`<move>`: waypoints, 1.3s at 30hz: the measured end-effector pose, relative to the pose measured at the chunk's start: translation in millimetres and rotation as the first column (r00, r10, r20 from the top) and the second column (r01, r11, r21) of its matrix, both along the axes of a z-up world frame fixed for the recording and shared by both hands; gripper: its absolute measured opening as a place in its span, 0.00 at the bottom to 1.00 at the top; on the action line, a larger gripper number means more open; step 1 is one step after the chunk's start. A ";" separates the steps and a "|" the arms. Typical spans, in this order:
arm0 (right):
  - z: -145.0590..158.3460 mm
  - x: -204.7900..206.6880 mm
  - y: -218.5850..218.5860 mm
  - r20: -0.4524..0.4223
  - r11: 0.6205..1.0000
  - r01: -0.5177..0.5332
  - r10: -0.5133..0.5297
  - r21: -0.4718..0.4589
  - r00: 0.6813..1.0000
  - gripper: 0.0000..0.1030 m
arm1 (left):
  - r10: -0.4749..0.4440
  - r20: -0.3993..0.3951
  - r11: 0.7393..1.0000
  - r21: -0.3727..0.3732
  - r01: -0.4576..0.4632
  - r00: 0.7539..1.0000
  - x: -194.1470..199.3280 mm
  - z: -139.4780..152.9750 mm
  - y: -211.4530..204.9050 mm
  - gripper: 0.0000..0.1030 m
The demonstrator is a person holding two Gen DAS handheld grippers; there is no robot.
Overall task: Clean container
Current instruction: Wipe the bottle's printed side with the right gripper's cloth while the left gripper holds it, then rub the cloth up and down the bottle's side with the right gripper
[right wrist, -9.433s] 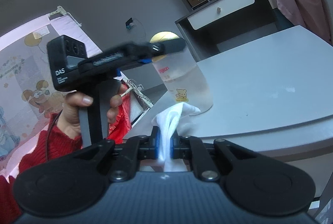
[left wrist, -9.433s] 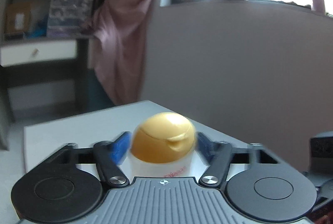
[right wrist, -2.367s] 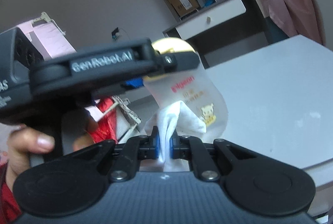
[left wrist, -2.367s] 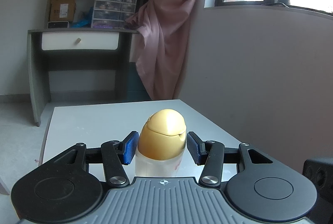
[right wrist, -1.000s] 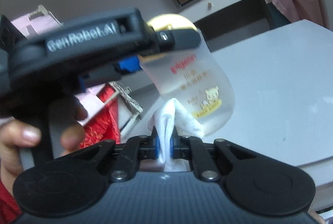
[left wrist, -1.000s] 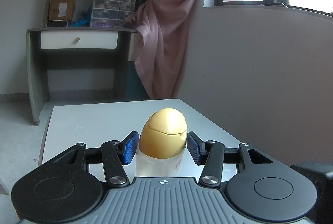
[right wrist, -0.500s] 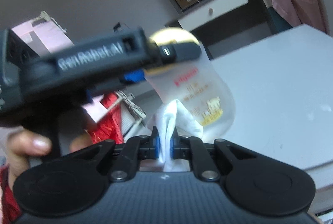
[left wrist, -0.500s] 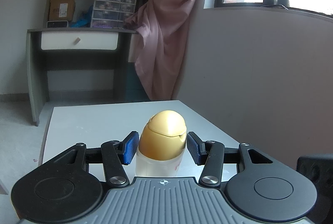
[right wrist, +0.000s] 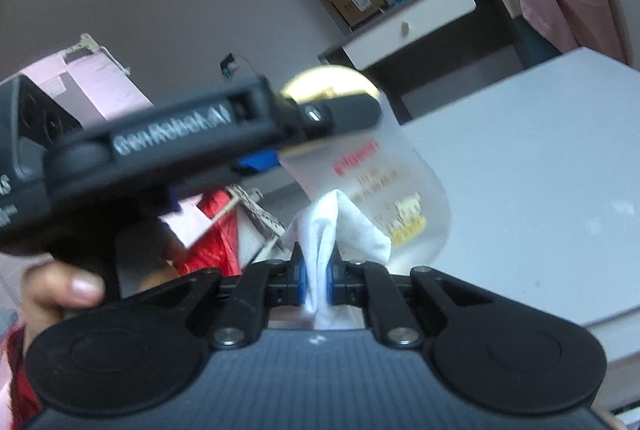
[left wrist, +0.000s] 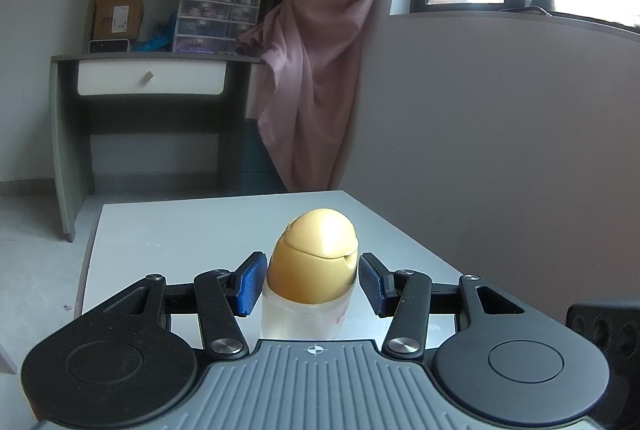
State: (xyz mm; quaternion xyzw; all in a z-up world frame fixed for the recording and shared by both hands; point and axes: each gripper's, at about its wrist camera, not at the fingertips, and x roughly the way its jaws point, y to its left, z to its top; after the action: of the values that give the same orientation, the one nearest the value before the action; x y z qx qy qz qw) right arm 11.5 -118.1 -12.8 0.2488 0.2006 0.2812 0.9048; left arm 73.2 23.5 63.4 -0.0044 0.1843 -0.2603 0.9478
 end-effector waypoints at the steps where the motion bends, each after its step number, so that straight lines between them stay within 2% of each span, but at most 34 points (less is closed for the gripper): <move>1: -2.3 0.8 -0.5 -0.009 1.000 0.002 -0.002 -0.004 1.000 0.09 | -0.001 0.001 1.000 0.000 0.001 1.000 -0.5 -0.8 1.0 0.50; 6: -12.3 4.5 -3.5 -0.048 1.000 0.014 -0.015 -0.021 0.999 0.09 | 0.002 0.002 1.000 0.008 -0.002 1.000 -0.3 -1.3 -0.6 0.50; 18: -11.8 4.0 -19.0 -0.036 0.998 0.057 -0.058 -0.019 0.998 0.10 | 0.002 0.002 1.000 0.014 -0.002 1.000 0.0 0.6 0.2 0.50; 30: 13.1 2.5 -21.7 0.064 0.998 0.055 -0.056 0.012 0.996 0.10 | 0.001 -0.001 1.000 0.017 -0.001 1.000 2.6 2.0 2.0 0.50; 39: -11.5 10.0 -19.8 -0.030 0.999 0.042 -0.042 -0.010 0.999 0.10 | 0.002 0.008 1.000 0.020 -0.003 1.000 2.8 0.7 1.7 0.50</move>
State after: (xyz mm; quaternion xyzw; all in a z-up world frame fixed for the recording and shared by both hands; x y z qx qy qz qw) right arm 21.5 -137.9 -24.3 0.2531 0.2101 0.2575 0.9086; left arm 75.9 25.2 64.1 0.0056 0.1832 -0.2573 0.9488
